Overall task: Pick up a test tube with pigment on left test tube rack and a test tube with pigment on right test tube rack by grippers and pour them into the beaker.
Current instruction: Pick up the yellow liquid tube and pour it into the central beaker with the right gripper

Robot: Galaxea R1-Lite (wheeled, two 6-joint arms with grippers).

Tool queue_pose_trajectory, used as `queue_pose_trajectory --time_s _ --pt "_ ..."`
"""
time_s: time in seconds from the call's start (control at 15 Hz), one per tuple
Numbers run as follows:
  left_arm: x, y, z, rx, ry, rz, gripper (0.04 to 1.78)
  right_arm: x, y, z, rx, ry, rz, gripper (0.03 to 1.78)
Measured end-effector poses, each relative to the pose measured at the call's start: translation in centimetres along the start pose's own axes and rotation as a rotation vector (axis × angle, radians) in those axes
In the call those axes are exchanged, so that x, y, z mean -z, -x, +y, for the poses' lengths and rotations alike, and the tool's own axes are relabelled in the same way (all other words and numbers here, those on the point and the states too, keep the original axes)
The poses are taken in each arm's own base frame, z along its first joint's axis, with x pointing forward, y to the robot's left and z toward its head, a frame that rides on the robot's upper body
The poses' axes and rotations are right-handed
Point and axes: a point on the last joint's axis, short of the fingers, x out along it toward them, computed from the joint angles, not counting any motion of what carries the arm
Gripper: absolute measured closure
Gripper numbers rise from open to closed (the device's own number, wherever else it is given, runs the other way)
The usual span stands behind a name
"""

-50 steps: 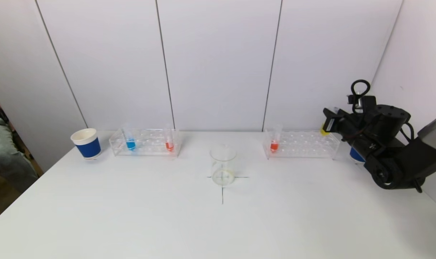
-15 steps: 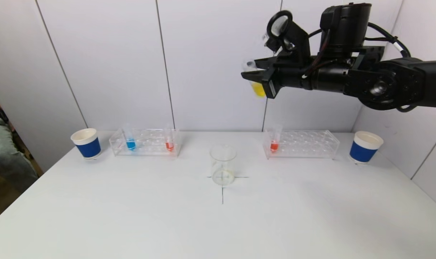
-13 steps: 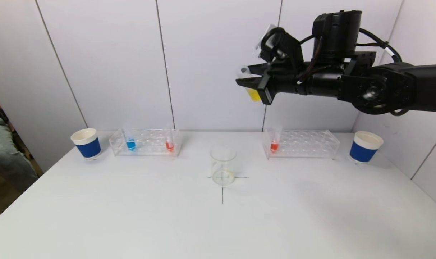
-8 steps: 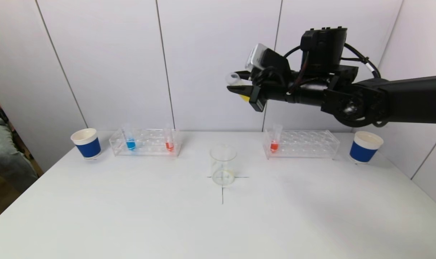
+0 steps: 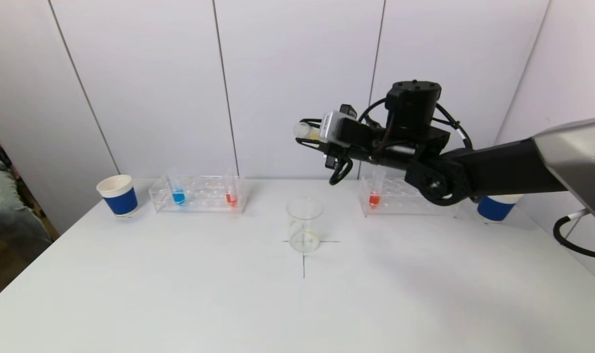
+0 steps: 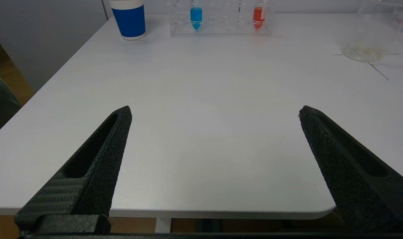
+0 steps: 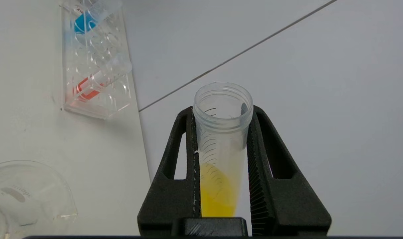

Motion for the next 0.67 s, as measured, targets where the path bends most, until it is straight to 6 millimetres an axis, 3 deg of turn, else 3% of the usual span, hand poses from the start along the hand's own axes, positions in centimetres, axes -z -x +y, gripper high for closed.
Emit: queue_pose_trajectory --time_s 0.67 --pt "0.0 0.0 0.0 0.0 0.0 0.0 0.06 3.2 -0.2 2.7 -0.024 0.173 -0.074 1.35"
